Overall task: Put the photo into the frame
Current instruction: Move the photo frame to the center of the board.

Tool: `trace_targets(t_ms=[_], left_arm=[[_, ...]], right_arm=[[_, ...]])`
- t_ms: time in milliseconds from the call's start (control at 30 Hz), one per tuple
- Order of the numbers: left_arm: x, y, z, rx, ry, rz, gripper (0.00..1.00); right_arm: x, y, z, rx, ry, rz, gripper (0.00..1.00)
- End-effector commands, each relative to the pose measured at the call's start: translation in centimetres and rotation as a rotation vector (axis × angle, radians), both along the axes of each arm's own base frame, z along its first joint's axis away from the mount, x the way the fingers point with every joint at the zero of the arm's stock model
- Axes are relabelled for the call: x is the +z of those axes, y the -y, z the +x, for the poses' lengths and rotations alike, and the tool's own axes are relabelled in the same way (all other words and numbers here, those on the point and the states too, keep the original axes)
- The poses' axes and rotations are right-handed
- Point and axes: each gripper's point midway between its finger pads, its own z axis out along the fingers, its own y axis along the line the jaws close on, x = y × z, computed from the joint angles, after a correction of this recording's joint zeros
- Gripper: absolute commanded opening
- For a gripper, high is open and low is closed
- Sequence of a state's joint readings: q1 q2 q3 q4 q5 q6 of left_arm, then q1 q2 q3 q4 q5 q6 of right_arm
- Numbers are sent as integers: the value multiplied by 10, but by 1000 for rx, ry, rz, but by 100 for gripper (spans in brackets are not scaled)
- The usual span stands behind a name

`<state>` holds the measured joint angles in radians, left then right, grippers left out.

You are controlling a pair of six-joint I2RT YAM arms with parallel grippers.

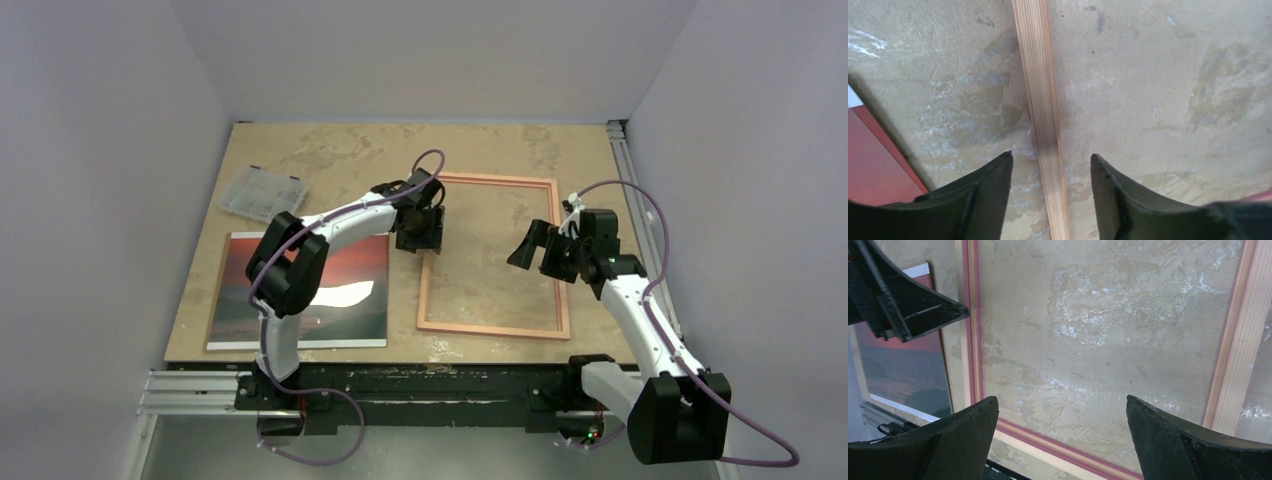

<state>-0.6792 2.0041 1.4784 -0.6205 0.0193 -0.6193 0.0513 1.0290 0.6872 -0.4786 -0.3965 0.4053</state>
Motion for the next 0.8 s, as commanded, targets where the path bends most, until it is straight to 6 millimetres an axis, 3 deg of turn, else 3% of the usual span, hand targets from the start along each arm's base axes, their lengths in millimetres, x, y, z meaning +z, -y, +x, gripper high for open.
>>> trace_targets(t_ms=[0, 67, 267, 433, 600, 767], left_arm=[[49, 6, 0, -10, 79, -109, 63], [56, 6, -6, 2, 78, -146, 70], [64, 0, -29, 33, 35, -207, 69], [41, -8, -49, 63, -34, -205, 66], [11, -13, -59, 81, -88, -148, 53], [-7, -4, -67, 70, -115, -115, 40]], right_arm=[[5, 11, 6, -20, 20, -67, 99], [3, 14, 6, -28, 9, -85, 99], [-2, 23, 7, -73, -23, -121, 99], [-12, 31, 8, -128, -71, -149, 98], [-15, 30, 9, -137, -90, -139, 98], [-12, 29, 11, -136, -82, -132, 98]])
